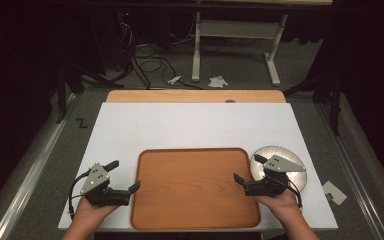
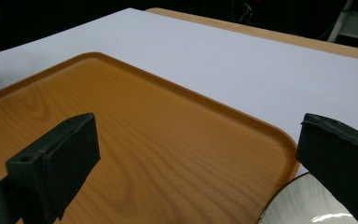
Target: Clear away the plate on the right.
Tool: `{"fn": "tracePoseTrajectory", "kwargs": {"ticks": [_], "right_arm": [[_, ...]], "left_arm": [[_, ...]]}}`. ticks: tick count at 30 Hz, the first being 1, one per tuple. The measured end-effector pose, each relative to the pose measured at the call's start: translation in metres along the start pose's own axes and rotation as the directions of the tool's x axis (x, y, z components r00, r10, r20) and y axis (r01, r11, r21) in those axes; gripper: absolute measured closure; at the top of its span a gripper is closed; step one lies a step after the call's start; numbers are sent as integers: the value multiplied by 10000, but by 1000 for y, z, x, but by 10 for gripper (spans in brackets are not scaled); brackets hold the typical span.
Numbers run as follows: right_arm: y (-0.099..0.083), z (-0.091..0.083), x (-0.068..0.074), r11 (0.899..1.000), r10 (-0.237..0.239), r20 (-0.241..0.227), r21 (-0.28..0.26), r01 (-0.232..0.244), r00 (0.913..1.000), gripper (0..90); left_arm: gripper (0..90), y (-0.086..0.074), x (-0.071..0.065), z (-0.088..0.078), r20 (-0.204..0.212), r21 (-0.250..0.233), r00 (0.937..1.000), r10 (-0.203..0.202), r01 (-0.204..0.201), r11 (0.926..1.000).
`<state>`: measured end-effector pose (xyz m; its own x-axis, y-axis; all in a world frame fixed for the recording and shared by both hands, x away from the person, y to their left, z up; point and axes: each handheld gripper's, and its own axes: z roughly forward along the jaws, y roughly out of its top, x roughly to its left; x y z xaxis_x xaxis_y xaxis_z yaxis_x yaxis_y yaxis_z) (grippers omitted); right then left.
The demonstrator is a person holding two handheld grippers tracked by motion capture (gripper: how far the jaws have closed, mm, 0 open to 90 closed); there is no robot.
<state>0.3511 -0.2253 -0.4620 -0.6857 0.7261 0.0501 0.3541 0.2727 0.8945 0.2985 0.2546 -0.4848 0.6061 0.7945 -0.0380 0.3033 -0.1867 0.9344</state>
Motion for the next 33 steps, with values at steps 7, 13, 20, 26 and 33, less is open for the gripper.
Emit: {"fn": "tracePoseTrajectory", "kwargs": {"ticks": [7,13,20,26,33], "right_arm": [[-1,-6,-6,9992,258,41,-294,-257,9997,0],[-2,-8,-9,9986,520,213,-139,-517,9984,0],[-3,-12,-15,9982,558,548,-230,-546,9969,0],[-5,-17,-24,9983,578,858,-105,-571,9946,0],[-6,-26,-37,9962,841,1427,118,-867,9862,0]], "left_arm": [[3,0,0,-1,-97,-102,9999,-120,119,9999],[3,-1,3,0,-99,-115,9994,-322,321,9994],[3,-1,5,0,-4,-34,9986,-534,534,9986],[3,-2,6,-1,-203,20,9983,-548,548,9985],[5,-2,7,2,-261,171,9984,-511,516,9985]]}}
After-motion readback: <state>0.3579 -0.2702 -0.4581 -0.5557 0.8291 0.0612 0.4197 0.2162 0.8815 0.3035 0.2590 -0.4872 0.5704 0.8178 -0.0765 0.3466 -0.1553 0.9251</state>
